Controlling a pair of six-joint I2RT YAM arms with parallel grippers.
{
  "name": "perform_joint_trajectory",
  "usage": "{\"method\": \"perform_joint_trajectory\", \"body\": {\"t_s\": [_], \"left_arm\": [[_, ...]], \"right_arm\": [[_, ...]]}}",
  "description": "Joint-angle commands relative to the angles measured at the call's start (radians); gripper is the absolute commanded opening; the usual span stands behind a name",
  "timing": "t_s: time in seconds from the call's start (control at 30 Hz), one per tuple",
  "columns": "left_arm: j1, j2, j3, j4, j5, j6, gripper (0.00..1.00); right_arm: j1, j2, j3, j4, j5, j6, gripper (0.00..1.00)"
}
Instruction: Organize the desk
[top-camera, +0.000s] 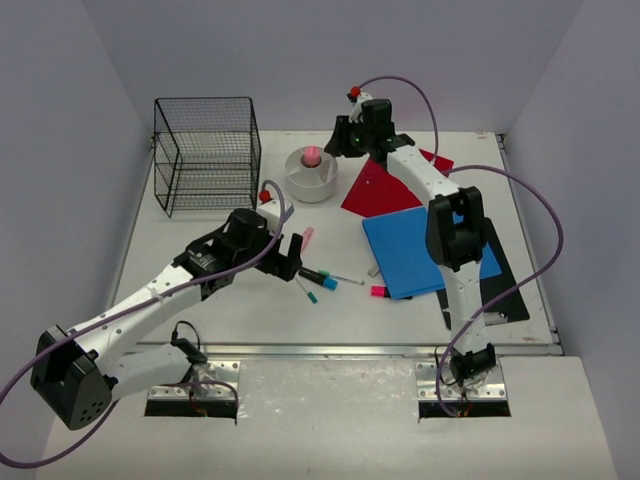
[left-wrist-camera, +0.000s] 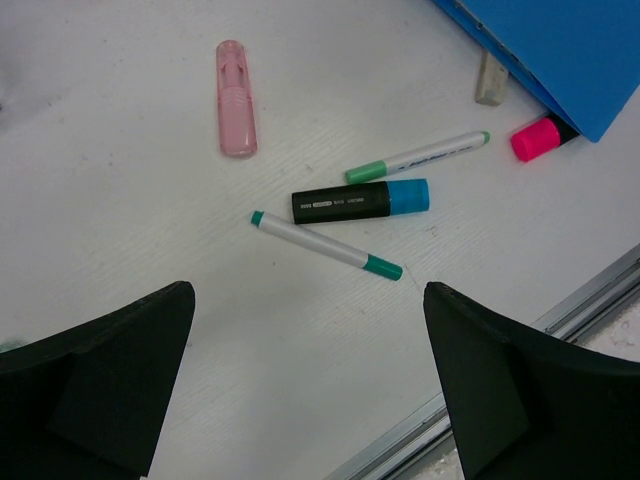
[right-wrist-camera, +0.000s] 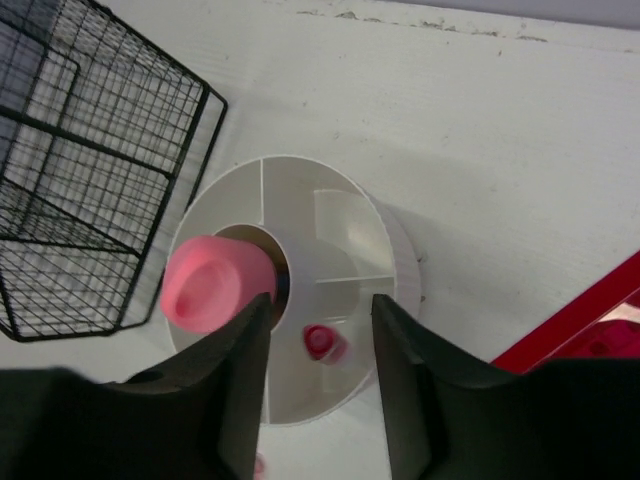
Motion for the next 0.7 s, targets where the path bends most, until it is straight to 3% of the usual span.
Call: {"method": "perform_joint_trajectory", "body": {"t_s": [0.0,0.03,0.13,0.23,0.33,0.4,0.47,0.53,0.67], "left_arm": [[0.012,0.013,-0.004,0.043,-0.017,-0.067,0.91],[0.010,0.016,-0.014,0.050,-0.011,-0.071,0.88],[0.010,0.028,-0.021,0.064,0.032,-0.022,0.88],[0.010,0.045,-0.013,0.066,0.115,0.107,0.93],[0.010,0.056,0.009,0.085,0.269,0.406,0.94],[0.012,0.085,0.044,0.052,0.444,0.607,0.89],[0.010,0.130,0.065,-0.035,0.544,0.799,0.84],[0.009,0.160,0.075,-0.108,0.620,1.088,0.77],[0.010,0.254,0.093,-0.214,0.594,1.462,0.63]], "right_arm": [[0.004,-0.005,0.003,0.050,-0.015,-0.007,0.57],[0.004,-0.011,0.004,0.047,-0.015,-0.007,0.65],[0.004,-0.041,0.004,0.038,-0.015,-0.006,0.75],[0.001,-0.074,0.007,0.024,-0.021,-0.013,0.78],[-0.003,-0.132,0.012,-0.005,-0.042,-0.039,0.80],[-0.011,-0.189,-0.008,-0.035,-0.062,-0.061,0.83],[-0.023,-0.237,-0.042,-0.066,-0.077,-0.079,0.86],[-0.039,-0.314,-0.117,-0.082,-0.097,-0.091,0.90],[-0.083,-0.392,-0.190,-0.166,-0.165,-0.107,0.92]]}}
